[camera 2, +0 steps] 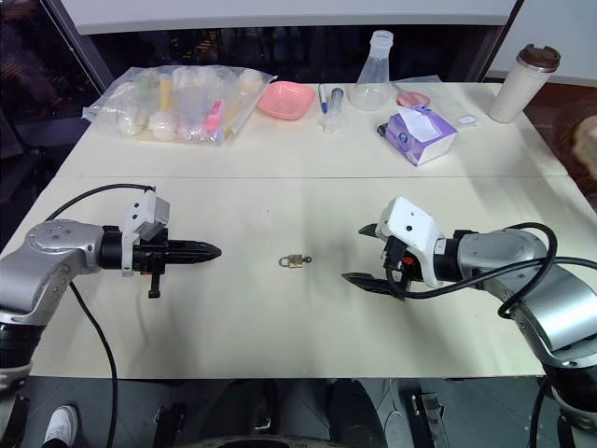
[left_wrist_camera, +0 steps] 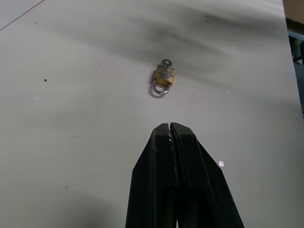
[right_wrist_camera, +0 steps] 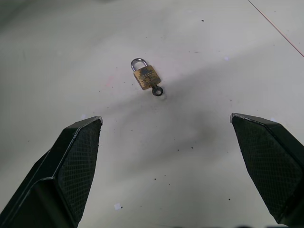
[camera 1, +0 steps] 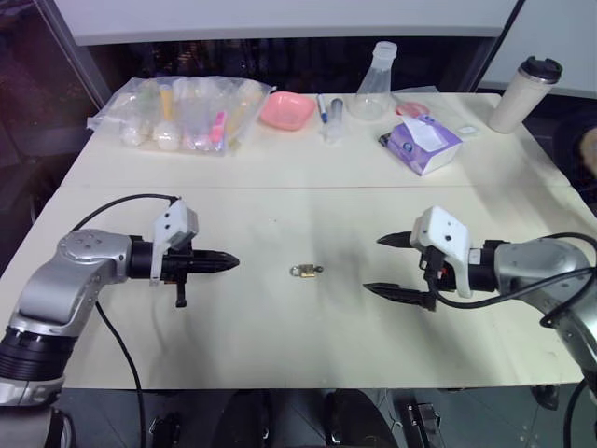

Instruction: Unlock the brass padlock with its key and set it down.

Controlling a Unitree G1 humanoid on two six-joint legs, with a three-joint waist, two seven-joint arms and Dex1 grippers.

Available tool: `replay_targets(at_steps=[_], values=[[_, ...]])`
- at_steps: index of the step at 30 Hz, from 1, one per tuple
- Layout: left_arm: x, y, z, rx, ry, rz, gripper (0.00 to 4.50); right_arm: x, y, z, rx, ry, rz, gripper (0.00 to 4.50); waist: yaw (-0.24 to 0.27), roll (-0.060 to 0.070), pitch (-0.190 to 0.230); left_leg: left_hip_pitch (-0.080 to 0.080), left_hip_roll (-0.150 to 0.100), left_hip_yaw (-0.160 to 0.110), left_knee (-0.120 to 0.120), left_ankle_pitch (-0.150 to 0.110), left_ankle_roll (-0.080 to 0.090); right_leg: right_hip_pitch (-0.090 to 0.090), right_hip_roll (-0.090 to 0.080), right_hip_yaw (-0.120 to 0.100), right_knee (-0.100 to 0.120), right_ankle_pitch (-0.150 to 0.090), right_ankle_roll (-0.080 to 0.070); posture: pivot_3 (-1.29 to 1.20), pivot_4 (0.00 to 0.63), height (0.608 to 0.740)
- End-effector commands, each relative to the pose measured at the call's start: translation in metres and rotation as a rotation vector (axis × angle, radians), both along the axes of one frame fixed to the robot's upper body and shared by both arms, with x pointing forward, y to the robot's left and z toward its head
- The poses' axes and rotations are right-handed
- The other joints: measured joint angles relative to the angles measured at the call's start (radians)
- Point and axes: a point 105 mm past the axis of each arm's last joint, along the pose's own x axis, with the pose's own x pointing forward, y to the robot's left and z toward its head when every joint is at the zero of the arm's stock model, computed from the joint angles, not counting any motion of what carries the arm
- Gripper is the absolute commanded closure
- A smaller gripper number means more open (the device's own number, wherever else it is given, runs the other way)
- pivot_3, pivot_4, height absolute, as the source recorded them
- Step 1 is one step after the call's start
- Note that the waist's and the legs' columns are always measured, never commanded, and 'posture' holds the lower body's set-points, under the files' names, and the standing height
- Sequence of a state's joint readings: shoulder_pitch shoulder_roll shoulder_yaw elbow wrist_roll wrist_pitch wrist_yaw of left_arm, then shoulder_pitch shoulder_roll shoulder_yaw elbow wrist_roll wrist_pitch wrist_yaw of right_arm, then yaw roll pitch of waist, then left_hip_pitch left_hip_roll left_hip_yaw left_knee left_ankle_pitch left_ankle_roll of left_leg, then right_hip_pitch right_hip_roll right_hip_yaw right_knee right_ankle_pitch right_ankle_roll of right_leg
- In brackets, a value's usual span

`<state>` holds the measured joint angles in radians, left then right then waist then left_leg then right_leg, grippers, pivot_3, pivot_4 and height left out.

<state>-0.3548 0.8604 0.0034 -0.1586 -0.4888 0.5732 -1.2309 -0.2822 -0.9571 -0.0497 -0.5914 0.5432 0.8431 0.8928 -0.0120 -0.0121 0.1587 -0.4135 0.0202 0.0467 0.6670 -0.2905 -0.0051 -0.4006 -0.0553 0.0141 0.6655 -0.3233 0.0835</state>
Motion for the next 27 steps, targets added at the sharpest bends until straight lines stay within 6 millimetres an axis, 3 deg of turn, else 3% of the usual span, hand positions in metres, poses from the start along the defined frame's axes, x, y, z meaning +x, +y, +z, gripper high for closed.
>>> replay_targets(at_steps=[1, 16, 27], values=[[0.001, -0.001, 0.008, 0.007, -0.047, -0.022, 4.50, -0.004, 0.004, 0.007, -0.003, -0.036, 0.025, 0.02, 0.000, 0.000, 0.000, 0.000, 0.000, 0.000, 0.000, 0.000, 0.000, 0.000, 0.000, 0.000, 0.000, 0.000, 0.000, 0.00, 0.150, 0.715], [0.004, 0.000, 0.009, 0.012, -0.076, 0.006, 4.50, 0.000, 0.010, 0.001, -0.007, -0.058, 0.064, 0.02, 0.000, 0.000, 0.000, 0.000, 0.000, 0.000, 0.001, 0.000, 0.000, 0.000, 0.001, 0.000, 0.001, 0.000, 0.000, 0.00, 0.150, 0.715], [0.010, 0.000, 0.008, 0.026, -0.101, 0.030, 4.50, 0.021, 0.031, -0.012, 0.034, -0.045, 0.129, 0.02, -0.001, 0.000, 0.000, 0.002, 0.000, 0.000, 0.002, 0.000, 0.000, 0.001, 0.003, 0.000, 0.003, 0.000, 0.000, 0.00, 0.150, 0.715]])
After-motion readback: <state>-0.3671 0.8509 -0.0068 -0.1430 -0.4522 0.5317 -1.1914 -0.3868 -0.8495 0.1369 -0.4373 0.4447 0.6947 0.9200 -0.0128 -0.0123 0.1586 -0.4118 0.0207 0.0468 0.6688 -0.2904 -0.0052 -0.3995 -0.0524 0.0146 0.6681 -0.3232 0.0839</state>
